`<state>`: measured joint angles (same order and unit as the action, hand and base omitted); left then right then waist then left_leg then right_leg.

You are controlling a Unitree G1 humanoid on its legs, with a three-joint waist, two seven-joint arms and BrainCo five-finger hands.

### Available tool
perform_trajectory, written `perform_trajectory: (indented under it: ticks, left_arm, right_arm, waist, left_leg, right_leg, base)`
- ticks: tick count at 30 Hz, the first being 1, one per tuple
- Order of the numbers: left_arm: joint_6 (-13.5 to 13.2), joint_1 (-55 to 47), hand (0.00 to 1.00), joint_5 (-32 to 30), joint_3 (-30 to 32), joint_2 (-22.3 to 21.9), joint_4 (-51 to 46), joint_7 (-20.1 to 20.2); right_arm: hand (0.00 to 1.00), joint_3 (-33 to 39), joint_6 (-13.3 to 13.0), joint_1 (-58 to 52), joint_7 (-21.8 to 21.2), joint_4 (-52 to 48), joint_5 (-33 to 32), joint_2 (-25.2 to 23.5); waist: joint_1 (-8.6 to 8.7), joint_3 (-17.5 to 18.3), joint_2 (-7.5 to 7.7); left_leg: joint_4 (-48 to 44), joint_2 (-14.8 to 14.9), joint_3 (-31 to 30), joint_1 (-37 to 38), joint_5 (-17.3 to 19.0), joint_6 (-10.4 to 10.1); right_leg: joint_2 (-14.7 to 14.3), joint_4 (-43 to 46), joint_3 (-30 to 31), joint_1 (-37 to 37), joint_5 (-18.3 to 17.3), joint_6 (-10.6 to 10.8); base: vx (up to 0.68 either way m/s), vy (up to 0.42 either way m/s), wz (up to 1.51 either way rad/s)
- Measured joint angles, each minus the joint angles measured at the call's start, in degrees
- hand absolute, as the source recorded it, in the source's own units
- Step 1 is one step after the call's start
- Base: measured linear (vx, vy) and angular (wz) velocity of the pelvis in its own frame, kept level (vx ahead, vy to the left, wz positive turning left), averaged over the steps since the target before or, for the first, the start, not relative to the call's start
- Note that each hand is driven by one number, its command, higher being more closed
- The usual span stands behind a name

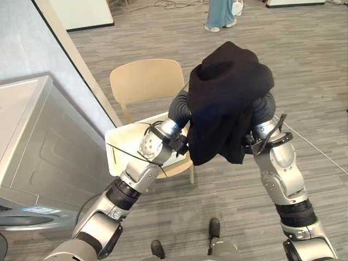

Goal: Pick up the laundry basket with both hands and put the clothes into the washing machine.

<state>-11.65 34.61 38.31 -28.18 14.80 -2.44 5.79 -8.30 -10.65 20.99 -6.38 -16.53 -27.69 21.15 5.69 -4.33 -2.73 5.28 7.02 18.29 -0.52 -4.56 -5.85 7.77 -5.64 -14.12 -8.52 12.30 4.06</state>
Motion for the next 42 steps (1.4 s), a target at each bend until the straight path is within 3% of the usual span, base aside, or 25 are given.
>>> perform_trajectory:
  ticks: [10, 18, 27, 28, 37, 42]
  left_arm:
    - [0.2, 1.4, 0.0, 0.0, -0.2, -0.2, 2.1, -1.2]
    - [0.6, 1.4, 0.0, -0.2, 1.8, -1.1, 3.0, -2.5]
    - [3.9, 1.4, 0.0, 3.2, 1.3, 0.5, 3.1, -2.0]
    - [4.3, 1.4, 1.0, 3.8, 1.0, 0.9, 3.1, -1.9]
    - [4.9, 1.4, 1.0, 3.6, 0.7, 2.9, 3.1, -0.7]
    - [5.2, 1.3, 1.0, 0.7, 1.6, 2.9, 3.1, -2.2]
  right_arm:
    - [1.0, -4.8, 0.5, 0.0, 0.2, 3.6, -3.2, -4.9]
    - [1.0, -8.1, 1.0, 0.0, 0.2, 5.3, -4.5, -6.2]
    - [1.0, -8.3, 2.4, -0.4, 0.2, 6.2, -4.5, -5.8]
    - [1.0, -8.3, 2.5, -0.7, 0.2, 6.2, -4.5, -5.8]
    - [1.0, -8.6, 3.7, -0.8, 0.1, 6.2, -4.4, -5.9]
    - [1.0, -10.9, 3.4, -1.5, -1.6, 6.0, -4.2, -6.1]
  waist:
    - [-0.14, 0.0, 0.04]
    - [-0.35, 0.1, 0.23]
    - [-0.19, 0.2, 0.32]
    - [-0.19, 0.2, 0.32]
    - [-0.7, 0.6, 0.87]
    - [-0.36, 0.6, 1.01]
  left_leg:
    - [0.0, 0.1, 0.1, 0.5, 0.0, 0.0]
    - [0.0, 0.2, -0.8, 0.5, 0.0, -0.1]
    - [0.0, 0.2, -1.5, 0.5, 0.0, 0.0]
    - [0.0, 0.2, -1.9, 0.5, 0.0, 0.0]
    - [0.0, 0.2, -2.6, 0.3, 0.0, -0.1]
    - [0.0, 0.2, -2.7, 0.3, 0.0, -0.1]
  right_leg:
    - [0.0, 0.0, -0.1, 0.5, 0.3, -0.4]
    - [0.1, 0.0, -1.5, 1.3, 0.3, -0.4]
    - [0.2, -0.1, -2.3, 1.8, 0.3, -0.4]
    - [0.3, -0.1, -2.7, 2.0, 0.3, -0.4]
    - [0.4, -0.3, -3.4, 2.3, 0.3, -0.4]
    - [0.4, -0.3, -3.4, 2.4, 0.3, -0.4]
  base:
    - [0.0, 0.003, 0.0]
    - [0.01, 0.011, 0.07]
    - [0.01, 0.009, 0.03]
    - [0.01, 0.012, 0.13]
    - [0.01, 0.009, 0.04]
    - [0.0, 0.0, 0.0]
